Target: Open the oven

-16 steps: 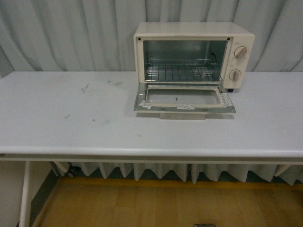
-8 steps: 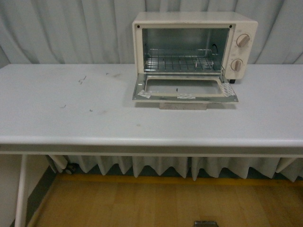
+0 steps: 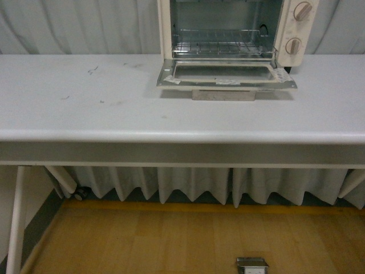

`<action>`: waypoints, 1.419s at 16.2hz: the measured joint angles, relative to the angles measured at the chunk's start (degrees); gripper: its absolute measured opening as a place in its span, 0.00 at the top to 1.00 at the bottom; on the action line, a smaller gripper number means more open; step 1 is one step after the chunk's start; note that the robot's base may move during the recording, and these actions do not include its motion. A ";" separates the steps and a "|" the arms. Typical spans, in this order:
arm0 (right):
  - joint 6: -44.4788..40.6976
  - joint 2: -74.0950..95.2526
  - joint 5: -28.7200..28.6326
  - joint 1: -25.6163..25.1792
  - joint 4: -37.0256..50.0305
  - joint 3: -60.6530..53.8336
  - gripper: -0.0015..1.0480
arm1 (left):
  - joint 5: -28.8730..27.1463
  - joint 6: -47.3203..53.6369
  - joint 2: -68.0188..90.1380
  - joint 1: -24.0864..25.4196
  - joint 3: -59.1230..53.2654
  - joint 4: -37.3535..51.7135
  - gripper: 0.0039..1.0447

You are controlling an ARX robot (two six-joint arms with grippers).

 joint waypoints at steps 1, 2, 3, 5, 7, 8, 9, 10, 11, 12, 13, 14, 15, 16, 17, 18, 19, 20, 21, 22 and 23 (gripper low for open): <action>0.02 0.00 0.09 0.00 -0.04 0.00 0.06 | 0.11 0.09 0.00 0.00 0.00 -0.04 0.06; 0.02 0.00 0.04 0.00 0.04 0.00 0.06 | 0.09 0.07 0.00 0.00 0.00 -0.02 0.06; 0.00 0.00 0.02 0.00 -0.09 0.00 0.06 | 0.04 0.09 0.00 0.00 0.00 -0.02 0.06; 0.02 0.00 0.04 0.00 -0.07 0.00 0.06 | 0.07 0.09 0.00 0.00 0.00 -0.04 0.06; 0.02 0.00 0.00 0.00 0.04 0.00 0.06 | 0.04 0.07 0.00 0.00 0.00 -0.02 0.06; 0.02 -0.02 0.11 0.00 -0.02 0.00 0.06 | 0.11 0.09 0.00 0.00 0.00 -0.07 0.06; 0.02 0.00 0.04 0.00 0.00 0.00 0.06 | 0.09 0.09 0.00 0.00 0.00 0.00 0.06; 0.00 0.00 -0.02 0.00 0.02 0.00 0.06 | 0.04 0.07 0.00 0.00 0.00 -0.02 0.06; 0.00 0.00 0.04 0.00 0.02 0.00 0.06 | 0.04 0.07 0.02 0.00 0.00 -0.09 0.06; 0.02 0.00 0.04 0.00 -0.02 0.00 0.06 | 0.07 0.09 0.00 0.00 0.00 -0.02 0.06; 0.00 0.00 0.00 0.00 0.00 0.00 0.06 | 0.04 0.09 0.00 0.00 0.00 -0.02 0.06; 0.02 0.02 -0.02 0.00 0.02 0.00 0.06 | 0.02 0.07 0.00 0.00 0.00 -0.02 0.06; 0.00 0.00 0.04 0.00 -0.04 0.00 0.06 | 0.11 0.11 0.00 0.00 0.00 -0.02 0.06; 0.02 0.00 0.02 0.00 0.00 0.00 0.06 | 0.07 0.11 0.00 0.00 0.00 -0.04 0.06; 0.00 0.00 0.00 0.00 -0.04 0.00 0.06 | 0.04 0.09 0.00 0.00 0.00 -0.04 0.06; 0.00 -0.02 0.02 0.00 -0.09 0.00 0.06 | 0.17 0.11 0.00 0.00 0.00 -0.13 0.06; 0.02 0.00 0.00 0.00 -0.17 0.00 0.06 | -0.09 0.09 0.00 0.00 0.00 -0.17 0.06; 0.02 -0.02 -0.09 0.00 -0.26 0.00 0.06 | 0.00 0.07 0.00 0.00 0.00 -0.28 0.06; 0.02 -0.02 0.11 0.00 -0.20 0.00 0.06 | 0.07 0.11 0.00 0.00 0.00 -0.31 0.06; 0.02 0.00 -0.02 0.00 -0.09 0.00 0.06 | 0.02 0.07 0.02 0.00 0.00 -0.31 0.06; 0.02 0.00 -0.07 0.00 -0.22 0.00 0.06 | 0.04 0.11 0.00 0.00 0.00 -0.28 0.06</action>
